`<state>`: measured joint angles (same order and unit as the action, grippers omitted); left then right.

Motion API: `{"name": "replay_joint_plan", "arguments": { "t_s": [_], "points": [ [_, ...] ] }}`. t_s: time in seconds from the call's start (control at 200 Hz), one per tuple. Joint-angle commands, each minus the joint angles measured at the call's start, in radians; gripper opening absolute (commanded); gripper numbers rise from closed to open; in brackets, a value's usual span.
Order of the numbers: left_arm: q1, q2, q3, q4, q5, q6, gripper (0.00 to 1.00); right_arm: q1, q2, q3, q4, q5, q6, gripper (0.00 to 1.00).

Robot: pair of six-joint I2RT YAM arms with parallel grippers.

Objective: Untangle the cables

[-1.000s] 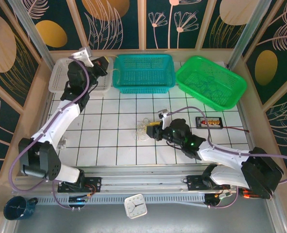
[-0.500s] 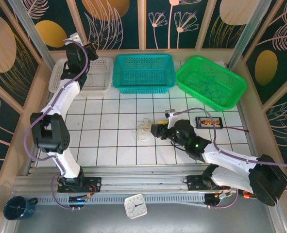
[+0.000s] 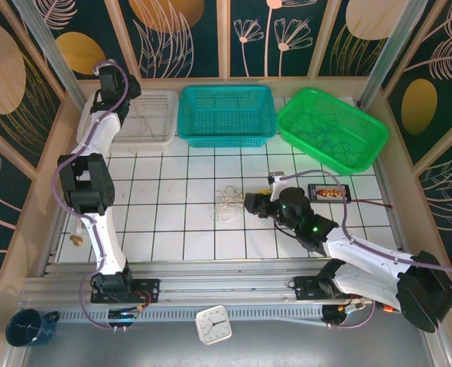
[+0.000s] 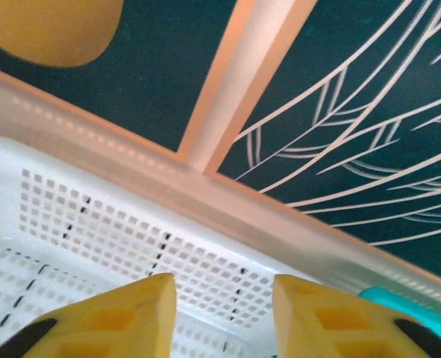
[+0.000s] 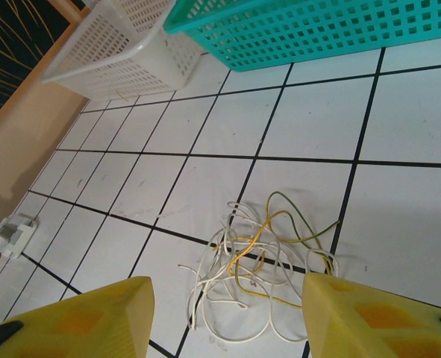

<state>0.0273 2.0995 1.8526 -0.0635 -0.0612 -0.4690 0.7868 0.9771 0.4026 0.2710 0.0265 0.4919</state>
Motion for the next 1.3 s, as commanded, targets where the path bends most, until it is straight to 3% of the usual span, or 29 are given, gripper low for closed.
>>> {"name": "replay_joint_plan", "arguments": {
  "t_s": [0.0,0.225,0.686,0.911,1.296],
  "points": [
    [0.012,-0.006,0.050,-0.035,0.014,0.011,0.57,-0.008,-0.003,-0.016,-0.007,0.020,0.027,0.55],
    [0.013,-0.070,0.026,-0.018,0.071,-0.011,0.99,-0.007,0.026,-0.025,0.002,0.028,0.060,0.55],
    [-0.029,-0.379,-0.412,0.226,0.290,-0.210,0.99,-0.050,0.148,-0.032,0.026,0.032,0.108,0.54],
    [-0.199,-0.530,-0.591,0.238,0.360,-0.220,0.99,-0.083,0.267,-0.024,0.106,-0.005,0.111,0.54],
    [-0.495,-0.684,-1.155,0.450,0.258,-0.345,0.99,-0.097,0.427,0.028,0.185,-0.071,0.126,0.53]
  ]
}}
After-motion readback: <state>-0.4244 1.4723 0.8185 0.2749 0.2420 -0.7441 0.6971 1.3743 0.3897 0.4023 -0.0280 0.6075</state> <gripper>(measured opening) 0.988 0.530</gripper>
